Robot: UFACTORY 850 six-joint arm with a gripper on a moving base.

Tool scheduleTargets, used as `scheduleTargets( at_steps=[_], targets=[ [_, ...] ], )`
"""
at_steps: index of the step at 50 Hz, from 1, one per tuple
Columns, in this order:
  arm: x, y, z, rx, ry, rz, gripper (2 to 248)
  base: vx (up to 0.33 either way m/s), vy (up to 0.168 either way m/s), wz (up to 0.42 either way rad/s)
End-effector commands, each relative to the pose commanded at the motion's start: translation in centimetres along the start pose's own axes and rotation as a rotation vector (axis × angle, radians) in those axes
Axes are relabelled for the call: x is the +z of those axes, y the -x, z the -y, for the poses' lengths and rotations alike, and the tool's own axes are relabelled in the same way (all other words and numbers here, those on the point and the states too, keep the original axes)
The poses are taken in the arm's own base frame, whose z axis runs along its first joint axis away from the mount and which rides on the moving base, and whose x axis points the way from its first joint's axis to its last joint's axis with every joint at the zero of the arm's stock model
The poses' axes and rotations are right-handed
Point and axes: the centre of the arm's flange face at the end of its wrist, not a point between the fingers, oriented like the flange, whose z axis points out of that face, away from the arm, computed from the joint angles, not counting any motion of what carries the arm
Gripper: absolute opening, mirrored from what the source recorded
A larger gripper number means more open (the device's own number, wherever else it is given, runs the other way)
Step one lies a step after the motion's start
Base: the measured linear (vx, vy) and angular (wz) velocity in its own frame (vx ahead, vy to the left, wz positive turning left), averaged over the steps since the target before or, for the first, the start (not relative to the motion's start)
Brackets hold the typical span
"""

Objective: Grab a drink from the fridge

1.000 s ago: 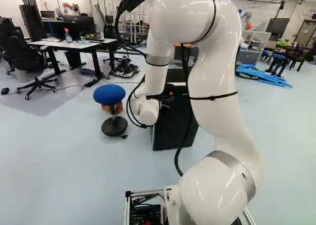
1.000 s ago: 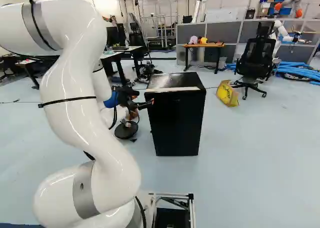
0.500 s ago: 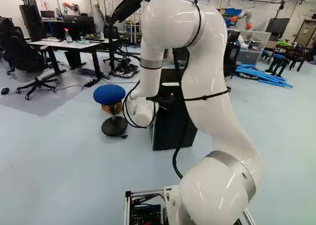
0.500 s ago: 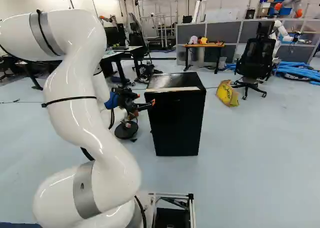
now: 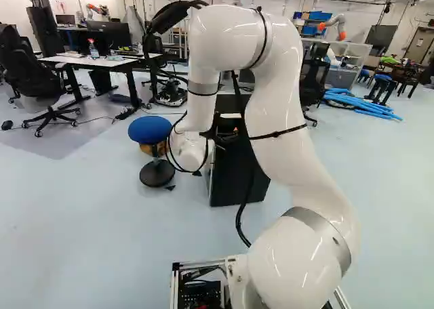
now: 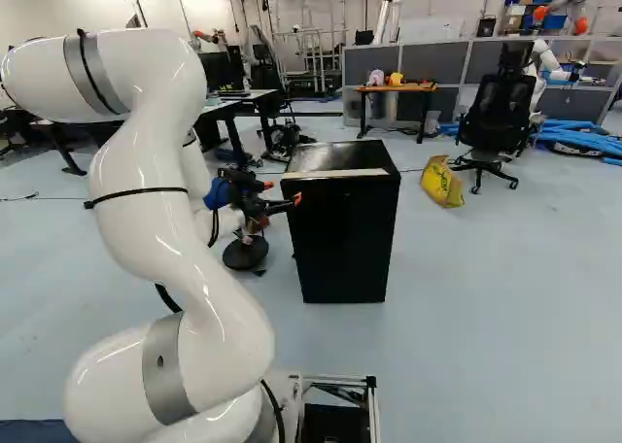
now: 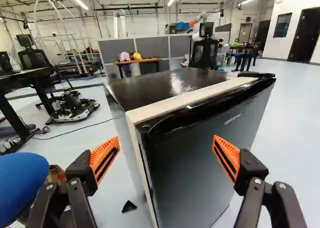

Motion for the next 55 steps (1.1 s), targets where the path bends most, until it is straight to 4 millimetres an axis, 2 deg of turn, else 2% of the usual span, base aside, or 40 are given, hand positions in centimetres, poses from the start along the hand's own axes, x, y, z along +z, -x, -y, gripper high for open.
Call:
scheduleTargets(
  at_steps=[22, 55],
  targets=[
    [1.1, 0.2, 0.5, 0.026, 0.068, -0.01, 247, 0.0, 0.0, 0.0],
    [1.0, 0.5, 1.6, 0.049, 0.118, -0.015, 247, 0.0, 0.0, 0.0]
  ],
)
